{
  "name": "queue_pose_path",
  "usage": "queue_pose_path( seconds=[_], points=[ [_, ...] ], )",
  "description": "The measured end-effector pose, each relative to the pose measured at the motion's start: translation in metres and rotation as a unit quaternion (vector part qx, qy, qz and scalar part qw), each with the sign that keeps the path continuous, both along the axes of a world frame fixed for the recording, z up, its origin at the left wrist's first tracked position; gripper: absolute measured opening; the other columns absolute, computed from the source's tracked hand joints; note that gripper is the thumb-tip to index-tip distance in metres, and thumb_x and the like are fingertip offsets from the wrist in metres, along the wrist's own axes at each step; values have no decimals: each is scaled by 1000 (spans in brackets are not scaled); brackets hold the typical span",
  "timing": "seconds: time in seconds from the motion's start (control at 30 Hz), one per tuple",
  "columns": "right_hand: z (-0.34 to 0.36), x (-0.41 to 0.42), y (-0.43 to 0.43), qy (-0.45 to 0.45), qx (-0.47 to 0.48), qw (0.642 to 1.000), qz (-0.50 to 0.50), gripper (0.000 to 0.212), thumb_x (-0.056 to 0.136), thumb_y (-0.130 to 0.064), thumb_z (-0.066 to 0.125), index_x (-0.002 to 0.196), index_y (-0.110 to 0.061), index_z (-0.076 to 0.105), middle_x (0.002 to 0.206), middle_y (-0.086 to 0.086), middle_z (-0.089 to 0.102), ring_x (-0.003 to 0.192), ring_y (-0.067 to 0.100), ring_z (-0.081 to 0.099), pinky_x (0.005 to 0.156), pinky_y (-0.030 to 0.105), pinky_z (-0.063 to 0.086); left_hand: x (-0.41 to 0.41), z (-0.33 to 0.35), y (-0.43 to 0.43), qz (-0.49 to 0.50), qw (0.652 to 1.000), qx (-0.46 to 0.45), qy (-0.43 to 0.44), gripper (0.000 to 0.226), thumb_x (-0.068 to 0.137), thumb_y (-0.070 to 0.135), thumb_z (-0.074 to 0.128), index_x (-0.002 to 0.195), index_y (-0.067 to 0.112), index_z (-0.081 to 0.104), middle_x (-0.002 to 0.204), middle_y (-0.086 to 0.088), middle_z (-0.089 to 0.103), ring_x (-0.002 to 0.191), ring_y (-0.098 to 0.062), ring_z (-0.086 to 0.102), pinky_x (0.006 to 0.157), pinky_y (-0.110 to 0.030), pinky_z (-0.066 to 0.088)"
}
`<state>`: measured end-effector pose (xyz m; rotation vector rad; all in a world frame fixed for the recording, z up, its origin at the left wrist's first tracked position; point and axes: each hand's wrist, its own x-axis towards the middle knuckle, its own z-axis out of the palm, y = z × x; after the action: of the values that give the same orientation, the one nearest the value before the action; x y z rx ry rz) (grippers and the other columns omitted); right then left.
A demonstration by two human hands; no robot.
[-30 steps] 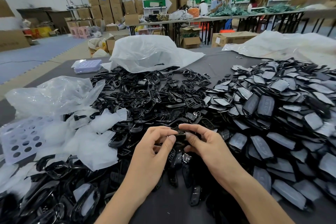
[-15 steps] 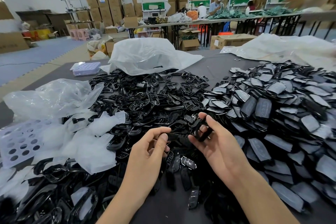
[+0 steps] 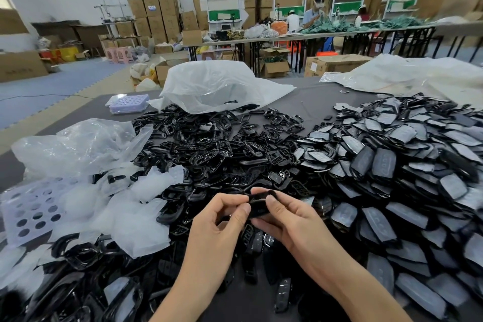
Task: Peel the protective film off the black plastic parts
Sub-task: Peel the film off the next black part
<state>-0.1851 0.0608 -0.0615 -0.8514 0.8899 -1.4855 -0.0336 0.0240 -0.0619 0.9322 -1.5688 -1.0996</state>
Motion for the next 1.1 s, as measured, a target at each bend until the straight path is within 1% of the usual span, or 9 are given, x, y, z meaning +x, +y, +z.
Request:
queue_pose_path(
  seconds=[0.3,0.37,0.47,0.57,0.63,0.73,0.87,0.93,1.1],
  points=[
    [4,0,6,20,-20,999,43,28,94,-21,57,114,-17,76,106,10,76,94,17,73,88,24,57,6,5,-4,-50,998,4,-31,33,95,16,64,106,47,64,86,3,70,75,-7,62,71,-16,51],
    [2,2,5,33,-18,999,36,25,96,-16,57,113,-18,76,109,8,76,100,15,72,89,23,56,7,3,-5,-10,993,-62,-97,38,94,18,65,106,54,60,88,10,67,72,0,59,70,-11,46],
    [-1,6,3,113,-23,993,-37,29,99,-6,58,103,-25,79,105,2,77,103,17,73,85,21,57,7,2,-3,54,960,-182,-208,39,93,29,64,108,62,51,102,29,60,88,6,58,77,-6,41],
    [-1,5,1,201,-38,970,-128,32,98,-7,61,98,-34,77,99,-3,78,92,16,76,80,21,58,10,0,-4,91,941,-218,-243,25,97,41,51,119,52,49,102,29,59,93,6,56,79,-13,45],
    [-2,-2,0,212,-35,956,-197,29,99,-10,61,98,-36,75,97,-6,78,89,14,77,77,19,58,13,-2,-7,109,931,-228,-262,25,97,44,44,121,41,52,98,26,58,93,3,55,79,-18,48],
    [-2,-17,-1,165,-28,944,-285,20,99,-12,62,99,-28,73,95,-5,78,87,13,76,74,16,56,13,-1,-10,91,898,-253,-347,23,98,37,51,116,30,62,102,19,61,97,-7,57,87,-30,48],
    [-1,-23,-4,122,-30,927,-355,12,99,-13,62,100,-23,69,89,-8,78,82,9,76,68,11,53,0,2,-10,49,849,-292,-438,26,97,39,55,118,28,65,107,11,61,100,-17,56,88,-34,46],
    [0,-23,-4,112,-39,916,-382,11,100,-15,61,101,-24,67,86,-13,78,83,8,76,68,9,52,-11,4,-9,31,848,-299,-436,27,98,39,54,121,29,64,110,10,60,102,-17,55,89,-34,45],
    [7,-27,-1,91,-63,889,-444,12,101,-16,58,102,-27,63,88,-16,77,84,7,75,71,10,53,-46,9,-16,-20,844,-255,-471,38,103,47,40,137,34,51,130,14,53,123,-14,43,103,-30,32]
  ],
)
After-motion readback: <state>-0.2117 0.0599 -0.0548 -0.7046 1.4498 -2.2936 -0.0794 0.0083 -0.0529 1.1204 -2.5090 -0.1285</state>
